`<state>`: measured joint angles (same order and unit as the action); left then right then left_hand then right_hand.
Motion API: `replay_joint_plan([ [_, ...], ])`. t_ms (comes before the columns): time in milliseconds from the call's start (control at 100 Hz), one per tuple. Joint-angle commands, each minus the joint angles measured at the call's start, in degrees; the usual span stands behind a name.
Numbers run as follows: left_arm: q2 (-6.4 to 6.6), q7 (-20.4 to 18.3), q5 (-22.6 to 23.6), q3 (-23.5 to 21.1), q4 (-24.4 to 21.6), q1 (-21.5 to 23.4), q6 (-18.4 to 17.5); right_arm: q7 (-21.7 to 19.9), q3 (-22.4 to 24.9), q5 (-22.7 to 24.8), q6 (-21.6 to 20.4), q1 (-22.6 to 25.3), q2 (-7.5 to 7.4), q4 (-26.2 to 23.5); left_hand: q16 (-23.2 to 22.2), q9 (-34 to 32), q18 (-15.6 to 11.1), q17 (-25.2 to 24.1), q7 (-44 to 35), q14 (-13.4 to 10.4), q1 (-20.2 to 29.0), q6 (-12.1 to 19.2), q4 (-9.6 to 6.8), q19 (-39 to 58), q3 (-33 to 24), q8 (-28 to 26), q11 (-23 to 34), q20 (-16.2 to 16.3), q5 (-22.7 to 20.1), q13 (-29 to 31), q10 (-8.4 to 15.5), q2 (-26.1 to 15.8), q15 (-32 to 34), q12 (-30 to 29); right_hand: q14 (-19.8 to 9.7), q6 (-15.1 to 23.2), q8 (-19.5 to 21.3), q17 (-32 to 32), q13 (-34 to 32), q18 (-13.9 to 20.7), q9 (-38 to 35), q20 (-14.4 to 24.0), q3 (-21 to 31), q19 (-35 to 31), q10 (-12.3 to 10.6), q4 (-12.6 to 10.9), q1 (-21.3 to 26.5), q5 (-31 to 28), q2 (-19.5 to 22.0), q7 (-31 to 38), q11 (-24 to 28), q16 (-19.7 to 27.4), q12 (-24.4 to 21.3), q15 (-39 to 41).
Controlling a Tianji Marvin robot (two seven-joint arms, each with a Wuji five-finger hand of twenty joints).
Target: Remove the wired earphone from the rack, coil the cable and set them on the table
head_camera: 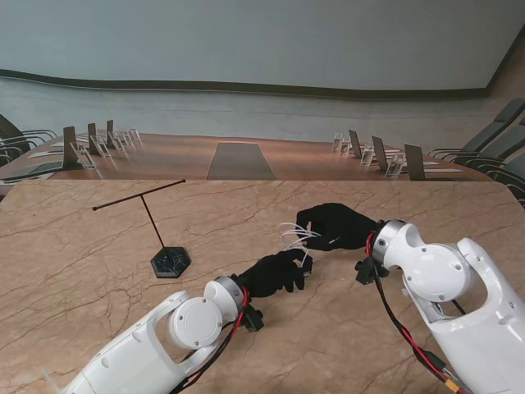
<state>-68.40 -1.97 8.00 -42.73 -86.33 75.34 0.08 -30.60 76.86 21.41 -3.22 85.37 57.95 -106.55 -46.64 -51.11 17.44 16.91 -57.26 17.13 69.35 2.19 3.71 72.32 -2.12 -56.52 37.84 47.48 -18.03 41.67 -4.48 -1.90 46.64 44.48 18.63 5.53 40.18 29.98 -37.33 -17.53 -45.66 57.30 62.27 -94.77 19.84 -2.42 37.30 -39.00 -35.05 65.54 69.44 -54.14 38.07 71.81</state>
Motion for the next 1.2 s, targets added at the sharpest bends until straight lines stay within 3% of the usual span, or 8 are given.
replay_joint_plan([
  [0,0.0,-0.24,0.06,-0.07,-0.36,0.49,0.29,0.09,-0.33,-0.04,-0.21,-0.05,0.19,-0.04,-0.89,0.95,-0.44,-1.12,2.16,-0.33,4.62,1.71,-1.54,1.59,0.36,0.43,1.02,0.77,-0.59,-1.02,1.34,-0.61,0.69,0.41,6.36,4.83,2.52,0.78,-1.33,4.09,-0.13,-0.21,4.76,-2.5,6.6,-4.07,6.11,-4.6,3.99,8.77,0.85,-0.11,0.08,4.11],
  [90,0.08,-0.69,-0.68,-0.29,-0.48,0.57,0.34,0.21,-0.5,-0.16,-0.29,-0.19,0.23,0.24,0.08,4.27,-1.23,-4.48,6.37,-0.26,4.51,-0.19,-1.4,-0.93,3.4,10.02,-1.75,-0.07,-1.02,-4.88,-0.19,-0.21,-1.59,-1.3,6.41,4.87,2.9,0.72,-1.25,4.07,-0.13,-0.14,4.99,-2.49,6.64,-4.11,6.08,-4.78,3.85,8.7,0.93,-0.16,0.15,4.12],
  [160,0.24,-1.31,-0.99,-0.41,-0.61,0.64,0.53,0.27,-0.5,-0.16,-0.31,-0.29,0.24,0.34,1.27,7.44,-1.89,-6.94,7.92,-0.68,-0.59,-1.79,-1.46,-3.28,3.92,15.6,-3.71,-0.85,-0.07,-7.92,-0.99,2.68,-3.66,-2.8,6.42,4.88,3.15,0.7,-1.24,4.07,-0.09,-0.1,5.05,-2.48,6.62,-4.1,6.0,-4.89,3.88,8.66,0.96,-0.19,0.17,4.13],
  [250,0.58,-2.33,-1.18,-0.65,-0.88,0.78,0.7,0.43,-0.35,-0.02,-0.49,-0.49,0.27,0.55,2.52,10.18,-2.13,-9.05,10.24,-0.92,-7.21,-2.85,-2.0,-6.11,3.17,18.8,-5.4,-1.99,1.28,-10.54,-1.62,6.06,-5.81,-4.13,6.42,5.04,3.47,0.68,-1.24,4.07,-0.1,-0.03,5.13,-2.47,6.6,-4.09,5.92,-4.98,3.76,8.52,0.98,-0.23,0.19,4.13],
  [330,0.86,-3.03,-1.2,-0.93,-1.06,0.89,0.58,0.49,-0.01,-0.04,-0.59,-0.71,0.29,0.69,3.61,12.8,-2.31,-10.95,14.42,-1.2,-14.85,-3.98,-2.64,-8.67,2.34,19.26,-7.29,-2.99,0.75,-12.99,-2.17,6.18,-7.96,-5.36,6.38,5.07,3.82,0.68,-1.22,4.07,-0.15,0.02,5.35,-2.45,6.55,-4.14,5.91,-5.13,3.62,8.4,0.98,-0.27,0.18,4.13],
  [510,1.54,-4.33,0.29,-1.22,-1.41,0.89,0.98,0.79,1.12,0.06,-1.03,-0.87,0.35,0.83,7.69,20.41,-3.32,-14.93,24.28,-3.54,-21.99,-6.49,-3.16,-15.73,0.97,24.55,-12.6,-5.89,3.59,-19.09,-2.54,6.19,-15.36,-9.05,6.43,5.03,4.36,0.66,-1.39,4.13,-0.39,0.25,5.67,-2.61,6.52,-4.19,5.71,-5.44,3.38,8.16,1.05,-0.37,0.21,4.23],
  [800,2.14,-5.61,1.48,-1.44,-1.72,1.11,1.91,1.27,2.61,0.27,-1.29,-1.55,0.45,1.62,8.77,21.23,-3.41,-15.69,27.24,-3.65,-23.82,-7.77,-3.03,-18.14,-0.46,27.4,-13.77,-6.88,3.29,-19.61,-2.86,6.93,-16.92,-10.69,6.32,5.06,4.87,0.73,-1.51,4.25,-0.4,0.52,5.77,-2.7,6.46,-4.16,5.61,-5.56,3.4,7.89,1.12,-0.46,0.31,4.27],
  [1190,2.76,-4.39,4.53,-4.74,-2.86,3.88,1.04,2.63,4.38,0.83,-0.88,-1.66,0.74,3.38,6.33,17.38,-3.29,-13.62,21.96,-2.29,-23.18,-7.5,-2.52,-13.27,-1.89,24.46,-10.67,-4.22,0.49,-16.66,-2.83,6.34,-12.89,-8.66,6.51,4.93,5.21,0.81,-1.64,4.15,-0.52,0.79,5.95,-2.75,6.62,-4.19,5.65,-5.71,3.22,7.66,1.12,-0.57,0.29,4.35],
])
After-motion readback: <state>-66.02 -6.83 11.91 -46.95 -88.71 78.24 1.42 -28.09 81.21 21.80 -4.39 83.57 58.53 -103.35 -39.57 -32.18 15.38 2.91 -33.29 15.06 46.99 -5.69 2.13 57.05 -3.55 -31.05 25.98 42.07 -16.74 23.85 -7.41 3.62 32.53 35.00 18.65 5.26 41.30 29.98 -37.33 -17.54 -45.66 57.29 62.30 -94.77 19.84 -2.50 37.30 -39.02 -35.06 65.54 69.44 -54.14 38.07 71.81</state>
